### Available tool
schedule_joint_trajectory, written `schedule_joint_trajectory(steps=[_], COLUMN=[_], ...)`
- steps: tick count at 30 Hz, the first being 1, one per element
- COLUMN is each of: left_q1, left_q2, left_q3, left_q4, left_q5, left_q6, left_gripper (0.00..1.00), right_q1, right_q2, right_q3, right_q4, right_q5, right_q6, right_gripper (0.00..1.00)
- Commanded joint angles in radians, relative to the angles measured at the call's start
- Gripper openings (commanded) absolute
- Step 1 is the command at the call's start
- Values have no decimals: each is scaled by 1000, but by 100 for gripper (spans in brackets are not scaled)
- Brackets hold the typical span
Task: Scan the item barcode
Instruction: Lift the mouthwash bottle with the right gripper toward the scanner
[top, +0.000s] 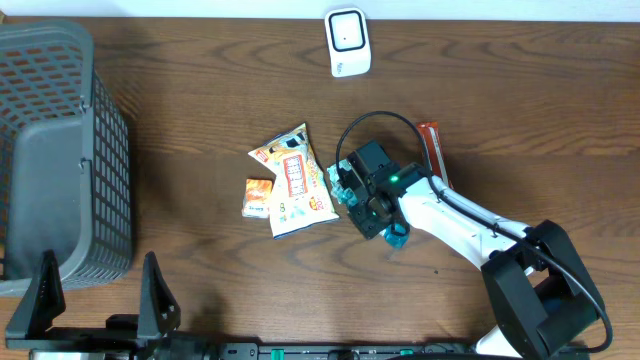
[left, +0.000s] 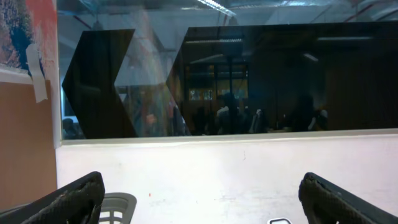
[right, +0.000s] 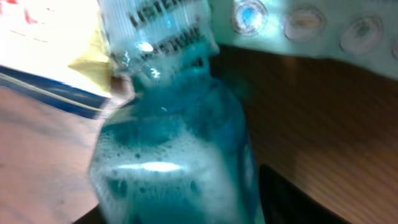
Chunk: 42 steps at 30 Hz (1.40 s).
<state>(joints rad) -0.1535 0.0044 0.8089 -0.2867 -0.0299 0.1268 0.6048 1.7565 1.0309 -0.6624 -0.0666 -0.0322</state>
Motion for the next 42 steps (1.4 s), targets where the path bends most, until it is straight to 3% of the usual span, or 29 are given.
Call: schedule_joint_trajectory(steps=[1,15,20,23,25,33,42], left_q1=[-5,-5,-5,-5,-5,-5,-5], left_q2=[-1,-1,-1,-2,-2,-2,-2], left_q3=[0,-5,-44,-73,-90,-165,-374], left_q4=[3,1,2,2,2,-11,60], left_q5=[-9,-9,-9,-10,-9,-8,-8], left_q6=[-12,-12,-12,-12,-12,-16,-153], left_gripper=[100,100,100,100,100,100,100], right_q1=[5,5,5,5,5,5,5], right_q2=[-18,-18,-21,-34,-48,-69,-70], right_q3=[53,229,281,297,298,298,298], right_q4=[-9,-237,-319,-338,-334,-317,-259], right_q5=[-80,-113,-112,-112,-112,-110,-31], right_q6=[10,21,32,32,34,35,35], right_gripper=[56,56,79,87,99,99,99])
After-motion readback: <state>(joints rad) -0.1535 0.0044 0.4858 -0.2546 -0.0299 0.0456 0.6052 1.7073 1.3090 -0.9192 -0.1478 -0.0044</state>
